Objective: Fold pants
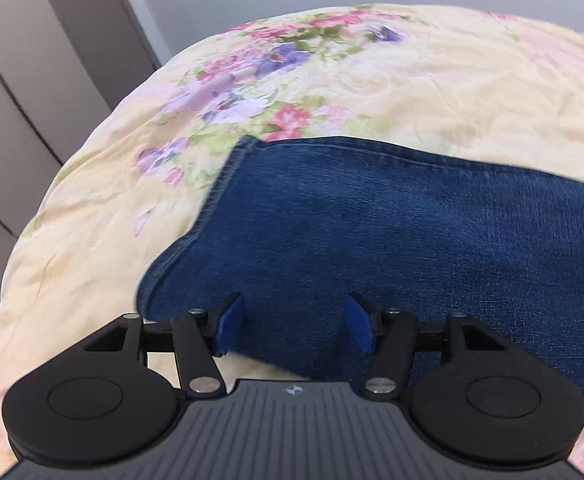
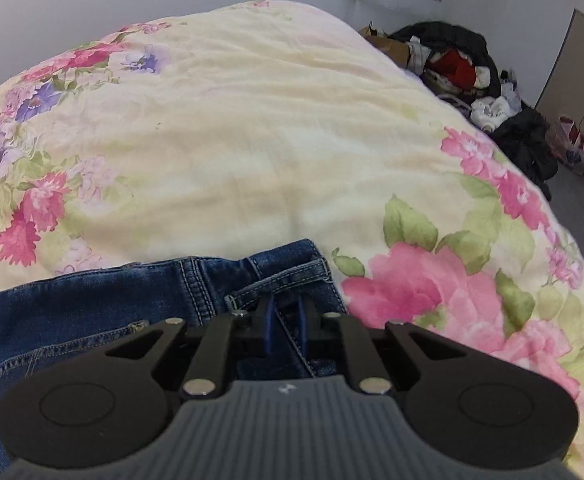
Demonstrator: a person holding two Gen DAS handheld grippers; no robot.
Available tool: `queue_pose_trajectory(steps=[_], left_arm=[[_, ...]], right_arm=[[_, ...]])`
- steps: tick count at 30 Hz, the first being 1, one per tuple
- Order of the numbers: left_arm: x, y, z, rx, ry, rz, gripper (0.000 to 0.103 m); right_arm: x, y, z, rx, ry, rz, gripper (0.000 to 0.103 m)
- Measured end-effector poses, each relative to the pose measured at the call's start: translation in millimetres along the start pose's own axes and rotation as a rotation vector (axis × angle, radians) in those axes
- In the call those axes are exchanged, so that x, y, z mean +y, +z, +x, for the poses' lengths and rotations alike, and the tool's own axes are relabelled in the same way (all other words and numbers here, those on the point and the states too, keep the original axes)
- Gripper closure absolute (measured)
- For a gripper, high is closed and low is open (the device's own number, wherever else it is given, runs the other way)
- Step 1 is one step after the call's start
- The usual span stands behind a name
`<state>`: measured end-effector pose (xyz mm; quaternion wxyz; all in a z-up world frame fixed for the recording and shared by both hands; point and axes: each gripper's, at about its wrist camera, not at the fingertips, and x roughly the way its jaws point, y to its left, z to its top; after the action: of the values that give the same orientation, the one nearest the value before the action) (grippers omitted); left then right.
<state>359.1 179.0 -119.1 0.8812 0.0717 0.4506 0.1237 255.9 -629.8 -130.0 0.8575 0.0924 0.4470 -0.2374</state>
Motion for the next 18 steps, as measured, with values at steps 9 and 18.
queue_pose_trajectory(steps=[9,18], left_arm=[[74.4,-27.8,-16.1,0.081,-0.149,-0.310,0.034],[103.8,-53.6,-12.9,0.105,-0.333,-0.513,0.029]], right_arm=[[81.0,-30.6,-76.4,-0.105,0.076,-0.239,0.076],[226.6,-78.4,-129.9,-0.103,0.276,-0.549,0.070]])
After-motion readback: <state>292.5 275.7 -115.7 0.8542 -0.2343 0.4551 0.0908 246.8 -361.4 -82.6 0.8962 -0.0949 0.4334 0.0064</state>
